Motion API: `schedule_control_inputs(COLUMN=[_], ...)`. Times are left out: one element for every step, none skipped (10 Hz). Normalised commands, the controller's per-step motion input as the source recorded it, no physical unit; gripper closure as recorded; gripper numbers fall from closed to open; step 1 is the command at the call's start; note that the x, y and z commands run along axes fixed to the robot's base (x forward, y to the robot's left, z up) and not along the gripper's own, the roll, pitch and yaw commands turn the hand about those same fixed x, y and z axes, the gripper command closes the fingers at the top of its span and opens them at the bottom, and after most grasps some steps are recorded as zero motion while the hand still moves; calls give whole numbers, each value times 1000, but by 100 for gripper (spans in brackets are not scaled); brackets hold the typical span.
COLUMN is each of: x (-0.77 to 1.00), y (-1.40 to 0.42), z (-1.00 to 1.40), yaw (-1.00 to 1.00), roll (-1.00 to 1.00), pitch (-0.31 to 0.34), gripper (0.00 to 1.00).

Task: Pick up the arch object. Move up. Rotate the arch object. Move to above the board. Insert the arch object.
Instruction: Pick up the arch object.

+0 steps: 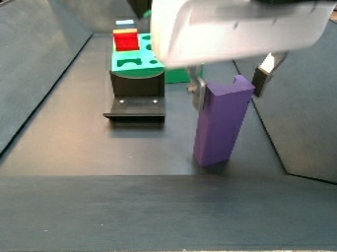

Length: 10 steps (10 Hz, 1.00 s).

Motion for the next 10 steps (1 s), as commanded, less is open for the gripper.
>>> schedule_control_inputs(x=[83, 0, 0, 0, 0, 0, 0, 0, 0, 0], y=[0, 0, 0, 0, 0, 0, 0, 0, 0, 0], z=[-326, -137, 0, 0, 0, 0, 0, 0, 0, 0], yaw=[-14, -3, 0, 0, 0, 0, 0, 0, 0, 0], roll=[-274, -209, 0, 0, 0, 0, 0, 0, 0, 0], pitch=[-17, -34, 11, 0, 0, 0, 0, 0, 0, 0], gripper=[0, 0, 0, 0, 100, 100, 100, 100, 100, 100])
